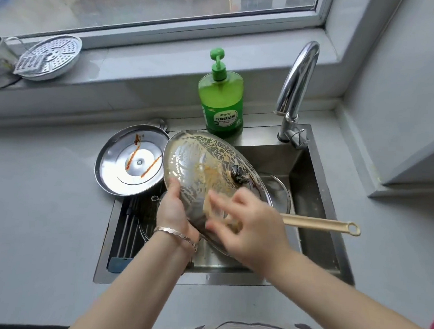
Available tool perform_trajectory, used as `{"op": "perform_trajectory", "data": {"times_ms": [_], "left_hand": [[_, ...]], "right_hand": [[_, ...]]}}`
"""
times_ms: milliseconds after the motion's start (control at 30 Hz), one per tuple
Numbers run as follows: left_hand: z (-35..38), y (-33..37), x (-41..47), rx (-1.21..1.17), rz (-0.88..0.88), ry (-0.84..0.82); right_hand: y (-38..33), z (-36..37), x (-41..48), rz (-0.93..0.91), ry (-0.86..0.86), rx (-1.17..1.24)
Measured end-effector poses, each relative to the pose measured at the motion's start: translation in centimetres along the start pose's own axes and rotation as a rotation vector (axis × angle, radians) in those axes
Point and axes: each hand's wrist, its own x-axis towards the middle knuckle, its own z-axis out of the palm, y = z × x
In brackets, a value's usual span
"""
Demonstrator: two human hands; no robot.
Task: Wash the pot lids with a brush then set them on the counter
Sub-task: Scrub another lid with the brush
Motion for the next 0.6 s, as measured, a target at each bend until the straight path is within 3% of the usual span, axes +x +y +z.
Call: {"op": "perform_trajectory", "data": {"times_ms": [67, 233, 400, 500, 600], "left_hand": [[0.0, -0.2, 0.0, 0.005, 0.002, 0.012], [0.4, -1.7, 0.0, 0.057, -0.062, -0.035], [-1.2, 0.2, 0.1, 0.007, -0.078, -0.035], [-2.1, 0.7, 0.4, -0.113, -0.080, -0.014], [-2.5, 0.9, 0.6, -0.208, -0.064, 0.045]], "right_hand": [[0.0, 0.2, -0.9, -0.084, -0.032, -0.023], [-0.3, -0.3, 2.7, -0.088, 0.019, -0.084], [1.1, -1.5, -2.3, -0.266, -0.167, -0.047], [3.9, -2.1, -3.0, -0.154, -0.193, -0.024], [7.1, -2.5, -1.5, 0.182, -0.061, -0.052]]}}
